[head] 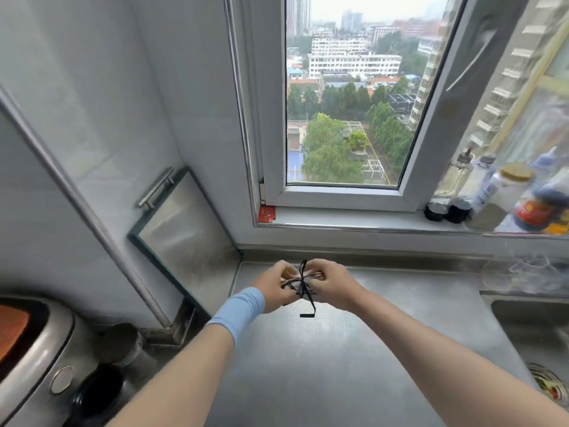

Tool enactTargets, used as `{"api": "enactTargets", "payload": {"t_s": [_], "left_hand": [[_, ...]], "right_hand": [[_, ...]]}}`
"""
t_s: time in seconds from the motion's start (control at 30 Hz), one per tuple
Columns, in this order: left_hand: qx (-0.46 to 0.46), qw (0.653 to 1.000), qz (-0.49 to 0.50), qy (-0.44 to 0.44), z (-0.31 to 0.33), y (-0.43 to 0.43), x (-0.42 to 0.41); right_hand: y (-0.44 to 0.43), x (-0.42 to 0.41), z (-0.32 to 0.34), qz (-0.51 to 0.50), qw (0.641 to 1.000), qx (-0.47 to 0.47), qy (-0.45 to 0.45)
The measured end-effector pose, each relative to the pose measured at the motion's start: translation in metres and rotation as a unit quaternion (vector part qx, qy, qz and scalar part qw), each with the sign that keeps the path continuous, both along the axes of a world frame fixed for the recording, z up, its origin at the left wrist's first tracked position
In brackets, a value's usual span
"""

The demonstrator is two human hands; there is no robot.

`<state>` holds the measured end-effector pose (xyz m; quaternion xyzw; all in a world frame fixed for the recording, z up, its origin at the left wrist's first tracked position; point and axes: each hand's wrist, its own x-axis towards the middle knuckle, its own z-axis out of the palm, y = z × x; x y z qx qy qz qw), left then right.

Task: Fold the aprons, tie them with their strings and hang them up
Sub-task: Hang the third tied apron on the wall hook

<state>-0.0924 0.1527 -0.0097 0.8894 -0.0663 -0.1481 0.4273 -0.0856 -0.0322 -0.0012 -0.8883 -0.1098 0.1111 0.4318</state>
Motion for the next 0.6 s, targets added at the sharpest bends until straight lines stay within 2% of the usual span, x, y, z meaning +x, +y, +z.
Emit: {"api": "enactTargets", "payload": {"t_s": [0.13, 0.3, 0.43, 0.6], "left_hand": [[-0.004, 0.998, 0.015, -0.056, 0.064, 0.019, 0.011], [0.041, 0.980, 0.073, -0.180, 0.146, 0.036, 0.034], [0.097, 0.957, 0.109, -0.252, 0.210, 0.044, 0.056], [0.137, 0.917, 0.144, -0.347, 0.294, 0.042, 0.076]], "right_hand": [[0.017, 0.013, 0.064, 0.016, 0.998, -0.003, -0.066], [0.044, 0.039, 0.145, 0.044, 0.978, -0.005, -0.204], [0.063, 0.065, 0.200, -0.004, 0.953, 0.035, -0.301], [0.077, 0.103, 0.268, -0.057, 0.922, 0.119, -0.364]]}}
